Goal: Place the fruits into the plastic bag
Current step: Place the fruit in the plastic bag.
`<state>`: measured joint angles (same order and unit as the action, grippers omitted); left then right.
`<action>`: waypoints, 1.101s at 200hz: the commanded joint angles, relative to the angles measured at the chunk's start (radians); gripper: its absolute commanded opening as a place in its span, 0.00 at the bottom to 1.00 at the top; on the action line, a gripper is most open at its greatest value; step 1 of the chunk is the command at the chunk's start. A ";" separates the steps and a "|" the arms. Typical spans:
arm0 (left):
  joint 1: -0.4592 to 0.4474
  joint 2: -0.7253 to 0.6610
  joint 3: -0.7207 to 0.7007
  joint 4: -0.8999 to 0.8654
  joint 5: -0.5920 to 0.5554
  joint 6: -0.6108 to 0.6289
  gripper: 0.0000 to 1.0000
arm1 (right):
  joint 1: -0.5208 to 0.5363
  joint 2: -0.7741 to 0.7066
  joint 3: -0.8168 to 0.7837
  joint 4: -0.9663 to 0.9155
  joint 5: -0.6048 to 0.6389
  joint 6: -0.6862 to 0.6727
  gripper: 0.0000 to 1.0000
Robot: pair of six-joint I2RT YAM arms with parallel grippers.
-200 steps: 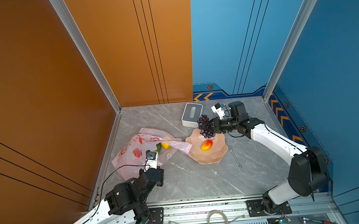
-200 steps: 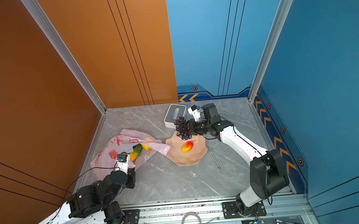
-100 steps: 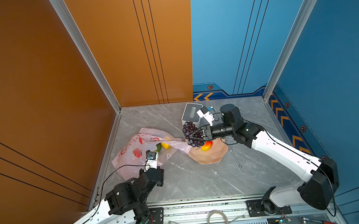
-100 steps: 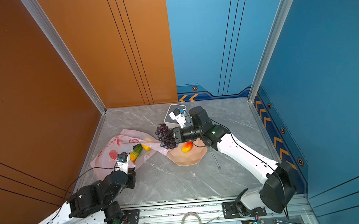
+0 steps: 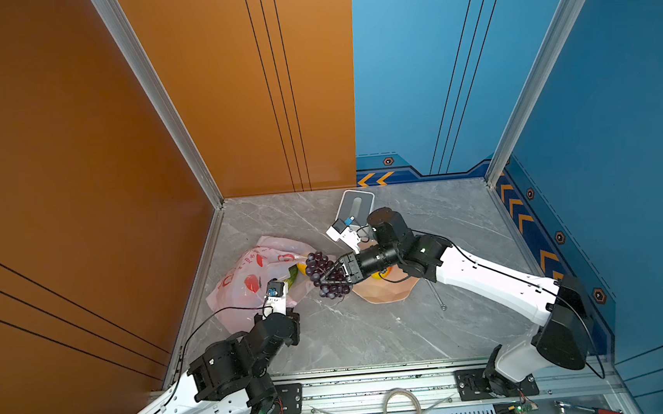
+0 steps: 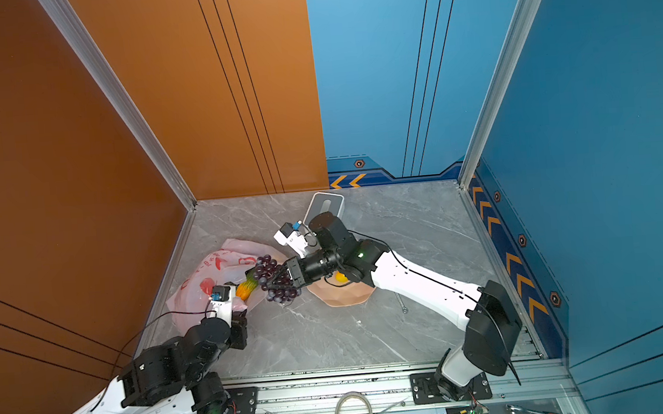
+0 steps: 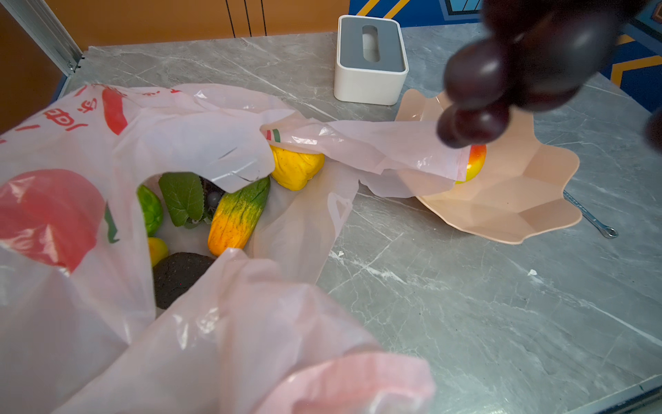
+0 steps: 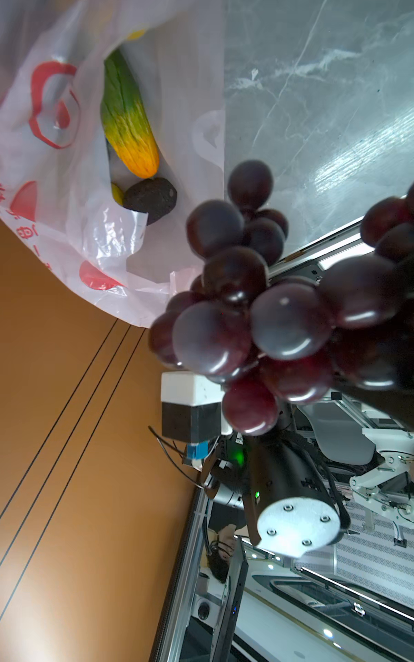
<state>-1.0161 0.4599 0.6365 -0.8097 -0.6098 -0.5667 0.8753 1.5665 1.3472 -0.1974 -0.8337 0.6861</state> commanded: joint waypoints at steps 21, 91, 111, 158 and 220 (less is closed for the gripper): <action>-0.010 -0.024 0.009 -0.017 -0.017 -0.005 0.00 | 0.048 0.086 0.053 0.115 -0.015 0.053 0.24; -0.012 -0.069 0.003 -0.013 -0.021 -0.002 0.00 | 0.062 0.244 0.112 0.170 -0.078 0.101 0.24; -0.015 -0.090 0.002 -0.007 -0.023 0.007 0.00 | 0.057 0.297 0.147 0.148 -0.091 0.103 0.24; -0.025 -0.135 -0.009 0.008 -0.022 0.019 0.00 | 0.049 0.419 0.230 0.103 -0.118 0.133 0.23; -0.036 -0.125 -0.022 0.046 0.029 0.045 0.00 | 0.059 0.527 0.332 0.003 -0.084 0.154 0.23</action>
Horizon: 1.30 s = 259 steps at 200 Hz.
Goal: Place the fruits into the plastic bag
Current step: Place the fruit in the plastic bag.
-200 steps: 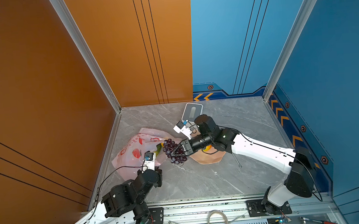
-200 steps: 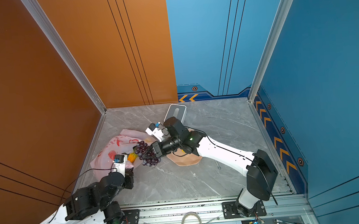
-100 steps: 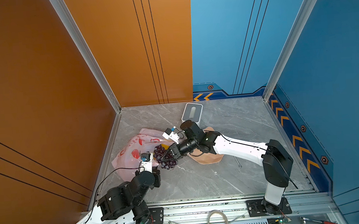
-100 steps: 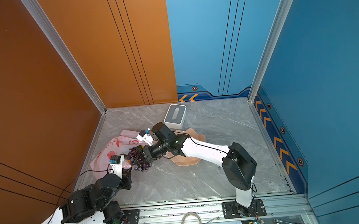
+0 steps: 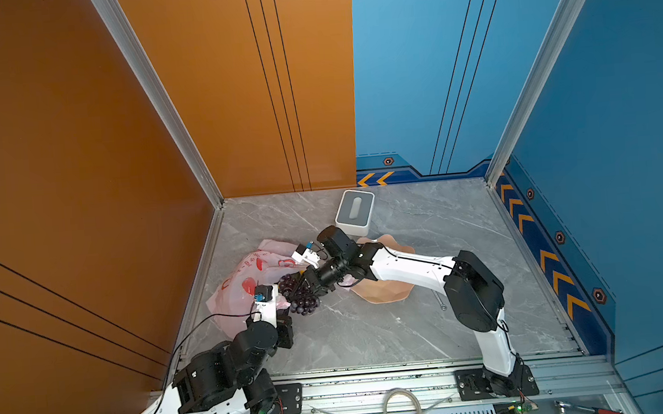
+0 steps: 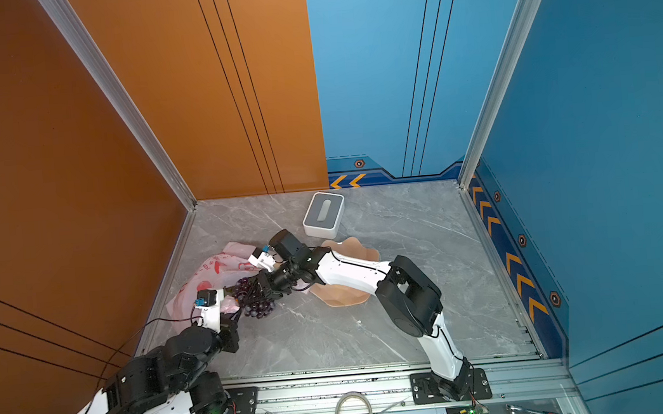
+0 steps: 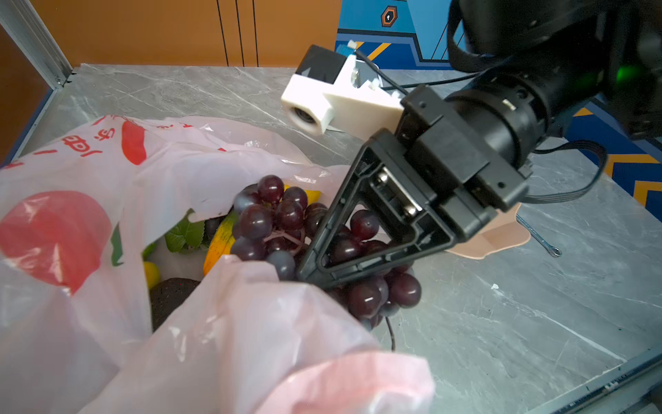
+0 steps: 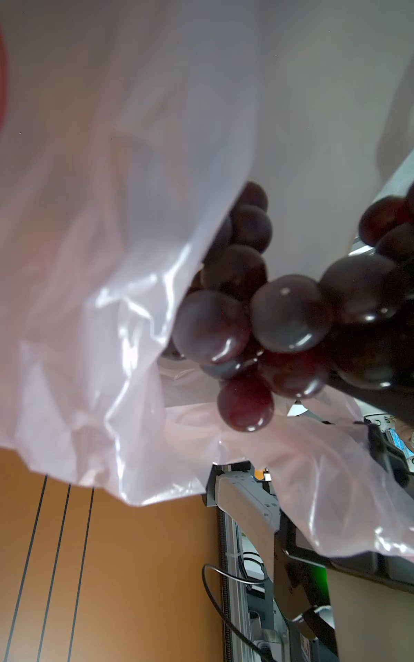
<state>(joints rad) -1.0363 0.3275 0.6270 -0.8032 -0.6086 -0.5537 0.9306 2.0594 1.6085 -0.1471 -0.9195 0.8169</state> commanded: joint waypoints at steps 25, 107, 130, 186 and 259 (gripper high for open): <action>-0.023 0.028 -0.013 0.047 0.047 0.037 0.00 | -0.006 0.076 0.130 -0.048 0.021 0.068 0.24; -0.065 0.066 -0.004 0.032 0.025 0.033 0.00 | -0.057 0.170 0.218 0.330 0.015 0.486 0.24; -0.072 0.051 -0.009 0.031 0.013 0.028 0.00 | -0.051 0.183 0.240 0.310 0.058 0.473 0.23; -0.075 -0.009 -0.013 0.018 -0.023 0.014 0.00 | 0.024 0.246 0.282 0.300 0.082 0.439 0.24; -0.082 -0.098 -0.021 -0.010 -0.095 -0.016 0.00 | 0.100 0.286 0.307 0.091 0.156 0.264 0.23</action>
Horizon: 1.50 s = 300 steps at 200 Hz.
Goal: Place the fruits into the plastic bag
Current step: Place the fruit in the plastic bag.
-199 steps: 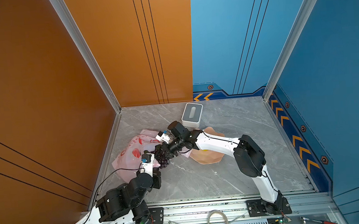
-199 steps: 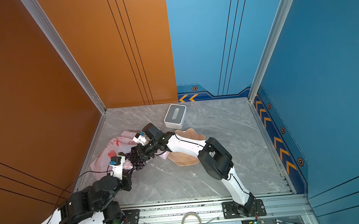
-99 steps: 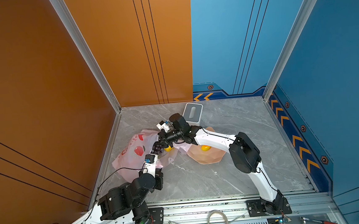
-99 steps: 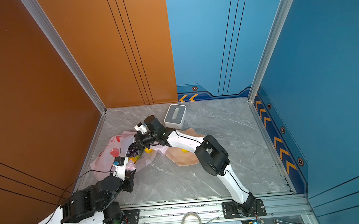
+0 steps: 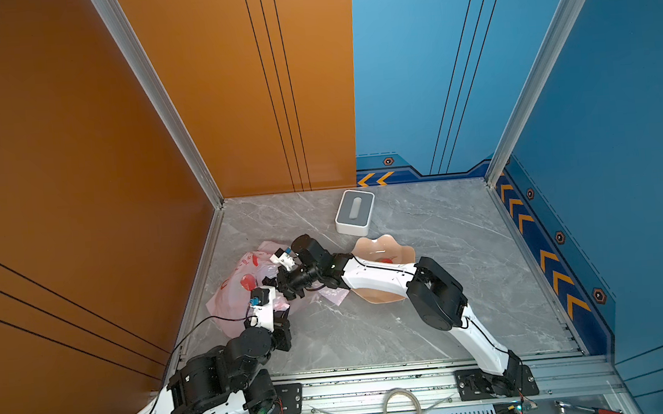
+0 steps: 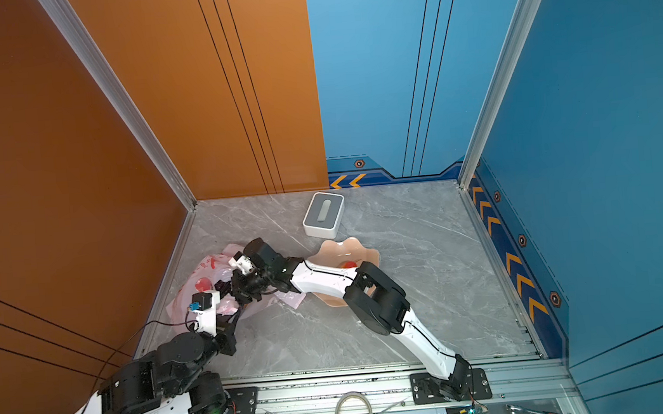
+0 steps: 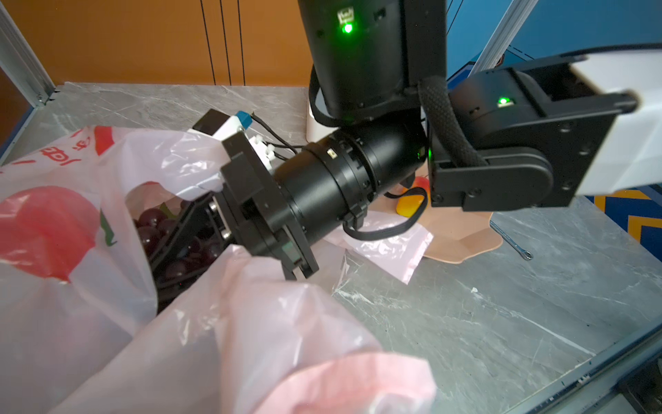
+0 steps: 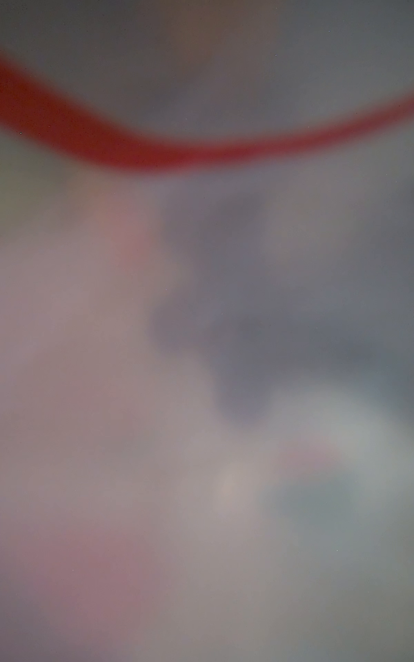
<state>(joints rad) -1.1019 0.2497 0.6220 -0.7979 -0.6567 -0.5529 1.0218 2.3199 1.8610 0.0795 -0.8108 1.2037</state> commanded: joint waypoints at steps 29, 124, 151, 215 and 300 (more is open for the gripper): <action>-0.022 -0.025 -0.016 -0.018 -0.049 -0.018 0.00 | 0.008 0.064 0.126 -0.253 0.094 -0.204 0.24; -0.058 -0.035 -0.015 -0.034 -0.083 -0.035 0.00 | -0.013 0.152 0.307 -0.357 0.218 -0.289 0.43; -0.071 -0.034 -0.016 -0.042 -0.108 -0.042 0.00 | -0.011 0.147 0.315 -0.366 0.216 -0.304 0.53; -0.083 -0.024 -0.013 -0.051 -0.119 -0.050 0.00 | -0.006 0.099 0.313 -0.393 0.202 -0.350 0.65; -0.102 -0.034 -0.008 -0.067 -0.145 -0.067 0.00 | -0.027 0.000 0.310 -0.694 0.350 -0.570 0.70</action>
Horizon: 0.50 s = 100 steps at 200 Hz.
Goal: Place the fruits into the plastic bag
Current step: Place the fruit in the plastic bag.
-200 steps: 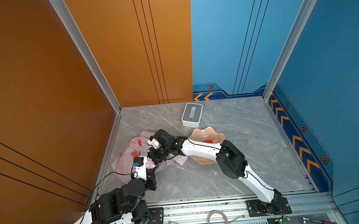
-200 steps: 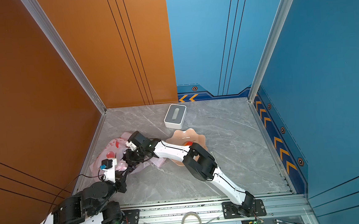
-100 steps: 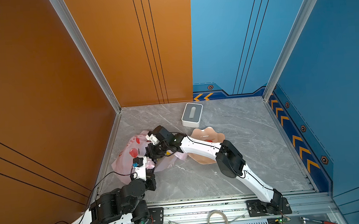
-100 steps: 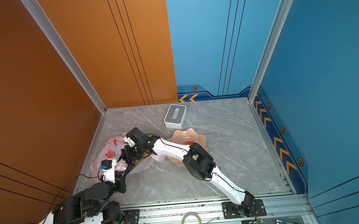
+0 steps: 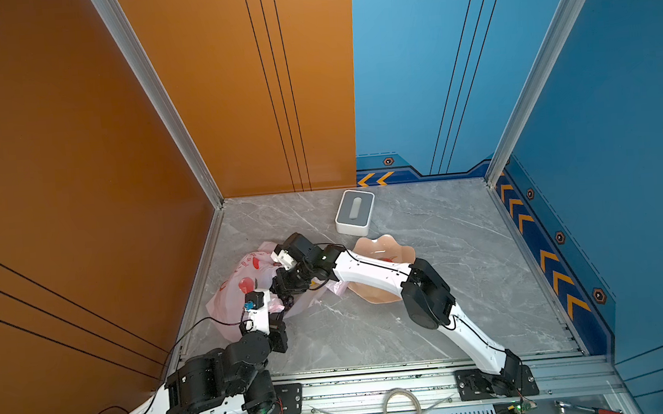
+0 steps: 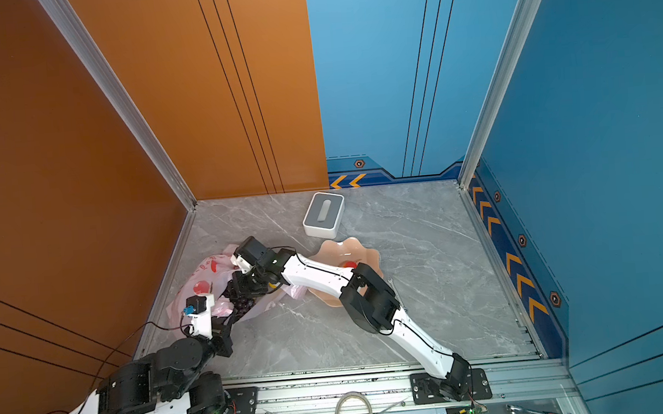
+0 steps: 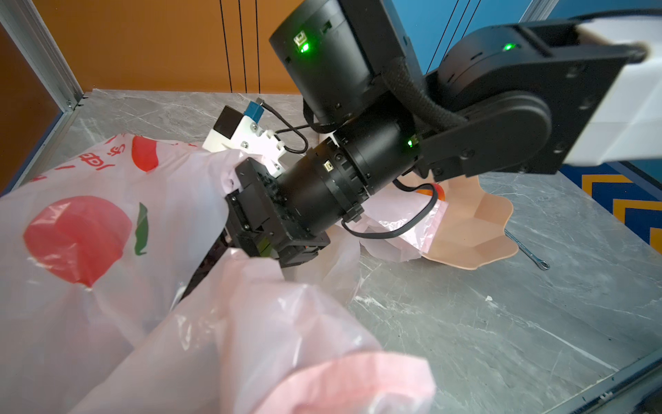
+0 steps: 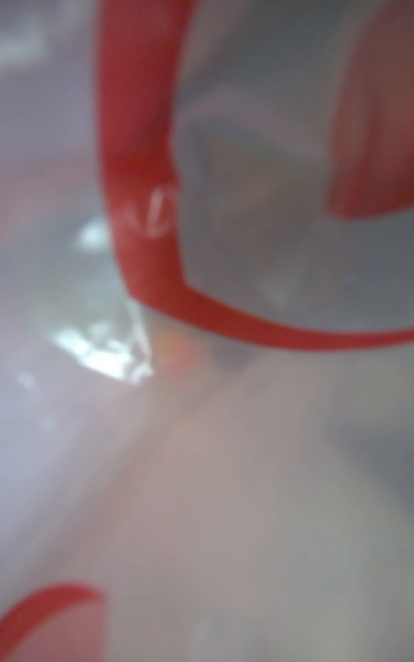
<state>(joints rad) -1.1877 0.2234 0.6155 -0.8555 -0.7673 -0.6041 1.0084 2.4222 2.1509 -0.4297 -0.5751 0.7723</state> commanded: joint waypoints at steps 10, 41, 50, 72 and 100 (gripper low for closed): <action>-0.019 -0.011 -0.003 -0.010 -0.037 -0.015 0.00 | -0.018 -0.116 0.020 -0.245 0.171 -0.185 0.70; -0.025 -0.013 -0.003 -0.010 -0.044 -0.014 0.00 | -0.028 -0.148 0.025 -0.376 0.338 -0.303 0.71; -0.025 -0.013 -0.003 -0.010 -0.043 -0.014 0.00 | -0.033 -0.155 0.024 -0.394 0.369 -0.321 0.71; -0.029 -0.013 -0.003 -0.015 -0.047 -0.016 0.00 | -0.045 -0.172 0.024 -0.412 0.408 -0.344 0.71; -0.033 -0.013 -0.001 -0.019 -0.054 -0.022 0.00 | -0.061 -0.195 0.024 -0.413 0.411 -0.353 0.71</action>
<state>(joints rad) -1.2064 0.2218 0.6155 -0.8585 -0.7864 -0.6113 0.9600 2.2829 2.1544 -0.7795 -0.2272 0.4698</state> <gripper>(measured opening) 0.045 0.712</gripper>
